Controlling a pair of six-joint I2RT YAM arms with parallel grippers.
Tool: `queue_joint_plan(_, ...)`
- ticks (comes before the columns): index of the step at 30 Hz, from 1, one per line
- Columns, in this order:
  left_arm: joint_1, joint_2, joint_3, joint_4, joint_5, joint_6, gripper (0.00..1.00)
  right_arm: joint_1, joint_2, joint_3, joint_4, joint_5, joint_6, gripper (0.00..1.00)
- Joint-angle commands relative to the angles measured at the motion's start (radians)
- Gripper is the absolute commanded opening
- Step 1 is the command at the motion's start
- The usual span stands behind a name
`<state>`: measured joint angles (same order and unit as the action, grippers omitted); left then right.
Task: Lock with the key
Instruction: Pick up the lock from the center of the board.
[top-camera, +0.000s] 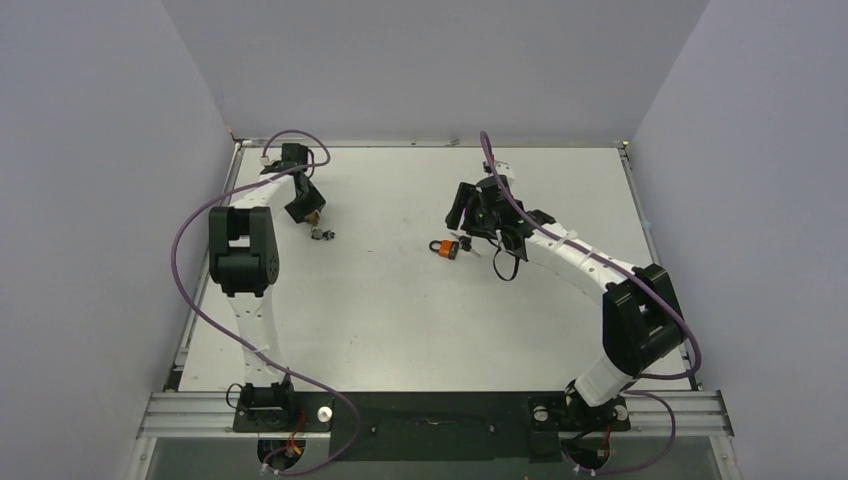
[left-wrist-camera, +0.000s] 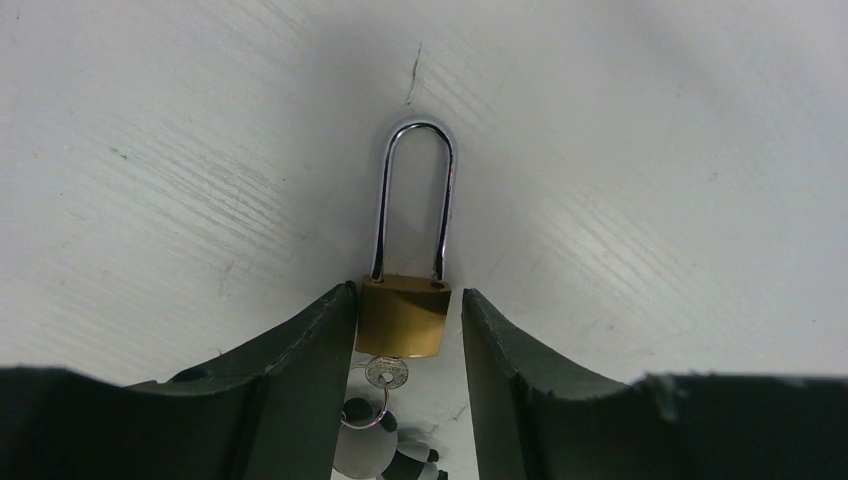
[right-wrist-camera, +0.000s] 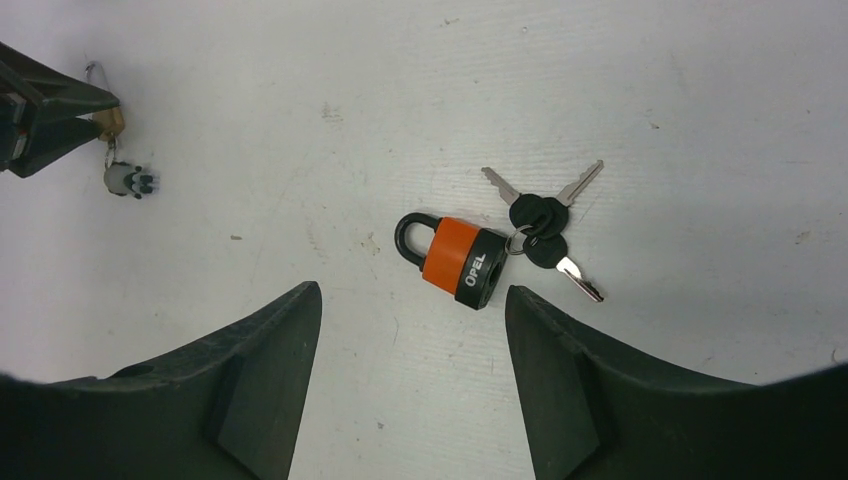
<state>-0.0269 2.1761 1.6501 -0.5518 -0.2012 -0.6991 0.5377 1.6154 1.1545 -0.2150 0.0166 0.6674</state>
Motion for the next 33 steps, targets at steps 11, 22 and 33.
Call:
queue_joint_plan(11, -0.045, 0.085, 0.110, -0.200, -0.051, 0.036, 0.25, 0.003, -0.074, -0.086, 0.154, -0.123, 0.085, 0.63)
queue_joint_plan(22, -0.084, -0.229, -0.304, 0.065, 0.271, -0.154, 0.12, 0.085, -0.155, -0.201, 0.283, -0.094, 0.090, 0.62)
queue_joint_plan(33, -0.199, -0.623, -0.671, 0.282, 0.362, -0.390, 0.09, 0.270, -0.145, -0.277, 0.496, 0.055, 0.051, 0.58)
